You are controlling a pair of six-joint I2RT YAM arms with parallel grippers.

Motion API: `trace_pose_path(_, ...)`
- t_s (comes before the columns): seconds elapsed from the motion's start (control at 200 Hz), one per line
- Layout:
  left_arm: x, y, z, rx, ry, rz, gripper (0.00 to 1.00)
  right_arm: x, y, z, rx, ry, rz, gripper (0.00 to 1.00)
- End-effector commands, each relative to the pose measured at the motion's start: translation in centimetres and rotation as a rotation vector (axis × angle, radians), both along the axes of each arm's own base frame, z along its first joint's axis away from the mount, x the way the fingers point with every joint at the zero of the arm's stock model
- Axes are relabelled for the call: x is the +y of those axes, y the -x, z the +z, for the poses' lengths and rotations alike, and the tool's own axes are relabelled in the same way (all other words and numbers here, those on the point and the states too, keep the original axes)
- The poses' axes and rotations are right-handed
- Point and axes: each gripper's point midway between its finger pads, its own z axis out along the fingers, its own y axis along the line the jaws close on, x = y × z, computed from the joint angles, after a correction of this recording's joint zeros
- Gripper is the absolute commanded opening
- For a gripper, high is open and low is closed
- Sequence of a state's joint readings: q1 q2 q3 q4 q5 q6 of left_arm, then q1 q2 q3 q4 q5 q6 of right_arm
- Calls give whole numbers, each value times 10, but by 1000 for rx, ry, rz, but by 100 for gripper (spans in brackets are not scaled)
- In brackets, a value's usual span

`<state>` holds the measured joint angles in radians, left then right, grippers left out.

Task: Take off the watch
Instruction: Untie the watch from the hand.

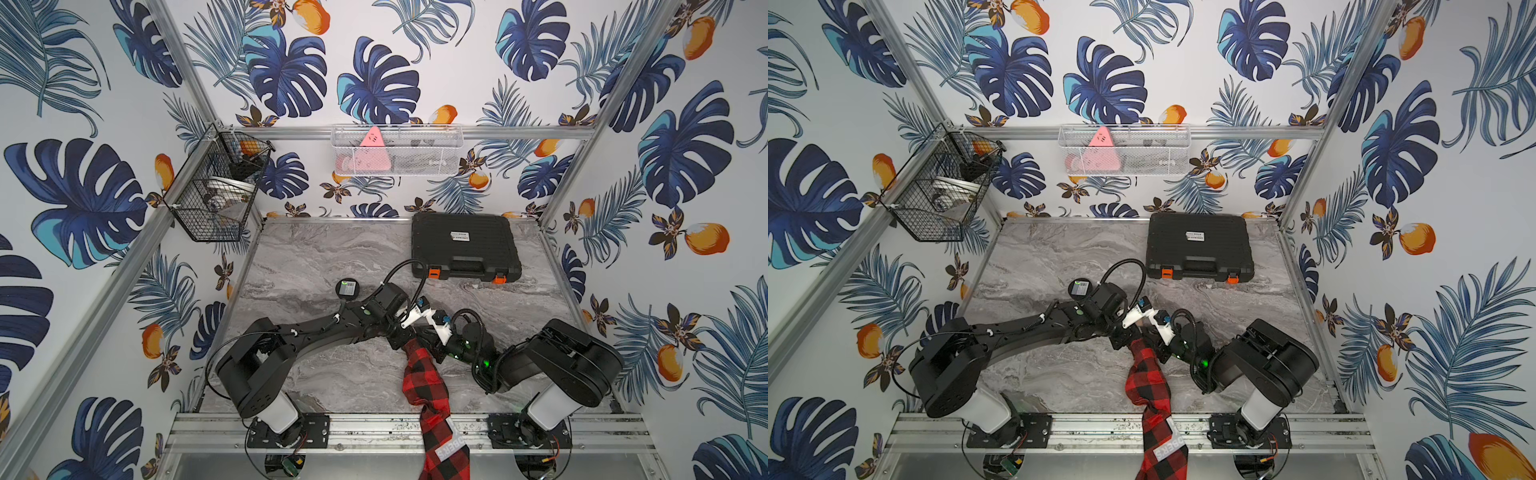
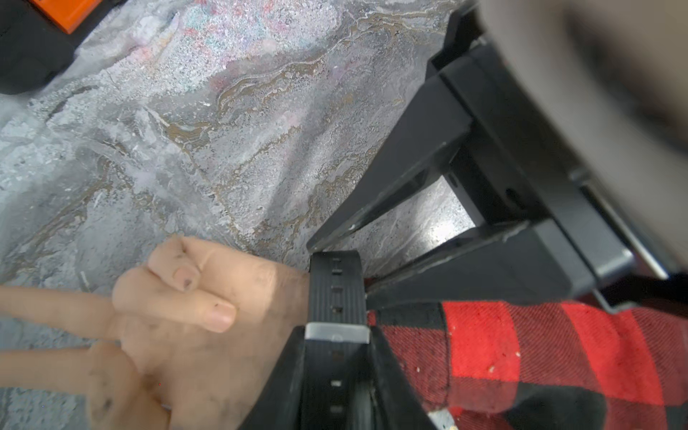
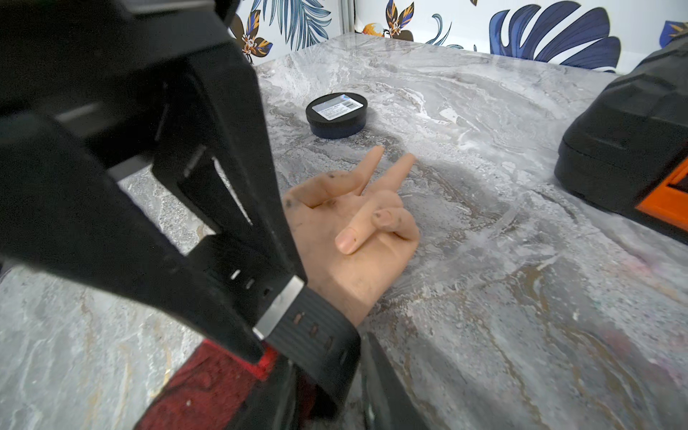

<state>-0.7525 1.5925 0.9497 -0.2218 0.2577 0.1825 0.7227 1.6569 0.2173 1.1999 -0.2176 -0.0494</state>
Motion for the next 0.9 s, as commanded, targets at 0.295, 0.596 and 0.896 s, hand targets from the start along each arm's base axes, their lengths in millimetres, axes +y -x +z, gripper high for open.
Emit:
trace_pose_path(0.295, 3, 9, 3, 15, 4, -14, 24, -4, -11, 16, -92, -21, -64, 5)
trace_pose_path(0.596, 25, 8, 7, -36, -35, 58, 24, -19, -19, 11, -89, 26, -161, 0)
trace_pose_path(0.896, 37, 7, 9, -56, -50, 118, 25, -32, -25, 3, -70, 68, -238, 0)
